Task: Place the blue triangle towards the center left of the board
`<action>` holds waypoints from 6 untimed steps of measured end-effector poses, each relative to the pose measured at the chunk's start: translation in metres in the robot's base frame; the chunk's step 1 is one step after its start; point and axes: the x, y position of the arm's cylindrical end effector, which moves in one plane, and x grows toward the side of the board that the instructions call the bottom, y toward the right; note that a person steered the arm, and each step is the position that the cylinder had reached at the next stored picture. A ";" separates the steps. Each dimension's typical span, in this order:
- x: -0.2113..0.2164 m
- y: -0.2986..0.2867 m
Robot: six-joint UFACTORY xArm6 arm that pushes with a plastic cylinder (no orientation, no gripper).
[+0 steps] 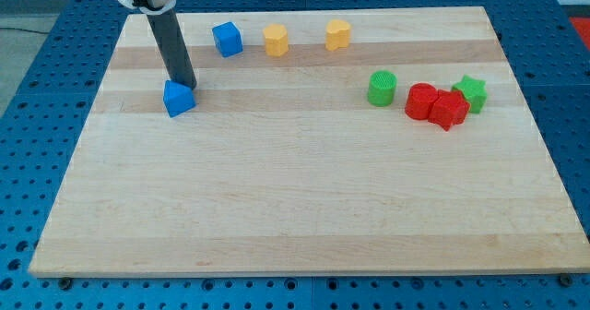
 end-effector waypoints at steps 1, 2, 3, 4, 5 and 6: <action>0.019 0.026; 0.028 -0.008; 0.033 -0.044; 0.055 0.043; 0.094 0.020; 0.099 -0.021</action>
